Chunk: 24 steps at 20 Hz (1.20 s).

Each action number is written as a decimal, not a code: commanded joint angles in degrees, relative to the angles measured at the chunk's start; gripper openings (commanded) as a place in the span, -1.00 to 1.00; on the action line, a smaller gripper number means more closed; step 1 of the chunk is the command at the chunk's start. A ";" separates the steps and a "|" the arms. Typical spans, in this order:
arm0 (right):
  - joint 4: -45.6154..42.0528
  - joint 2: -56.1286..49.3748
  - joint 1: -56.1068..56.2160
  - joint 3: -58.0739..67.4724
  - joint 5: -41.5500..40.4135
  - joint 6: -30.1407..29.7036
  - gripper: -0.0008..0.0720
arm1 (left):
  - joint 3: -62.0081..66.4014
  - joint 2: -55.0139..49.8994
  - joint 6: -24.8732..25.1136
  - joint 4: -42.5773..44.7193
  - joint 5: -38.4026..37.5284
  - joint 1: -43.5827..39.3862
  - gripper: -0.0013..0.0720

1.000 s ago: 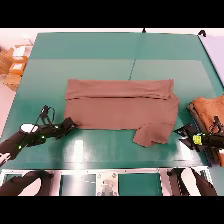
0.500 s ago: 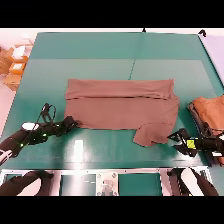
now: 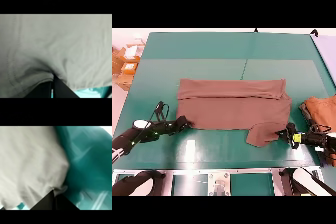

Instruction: Fold the shirts.

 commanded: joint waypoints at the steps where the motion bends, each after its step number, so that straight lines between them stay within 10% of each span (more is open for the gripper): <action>1: -0.24 0.37 0.02 2.38 5.51 0.35 -0.94 | 4.00 1.90 -10.73 17.25 -7.10 0.07 -0.91; 7: -20.15 11.02 0.02 7.04 11.06 14.10 -0.94 | 4.87 16.65 -27.06 44.41 -23.34 0.07 -0.91; 15: -8.81 12.46 9.64 21.05 9.79 15.91 -0.94 | 17.84 15.10 -25.09 44.57 -24.79 0.07 -0.91; 24: -8.15 -19.30 20.98 44.87 -1.42 18.80 -0.94 | 49.35 -22.56 -14.38 36.94 -20.31 0.07 -0.91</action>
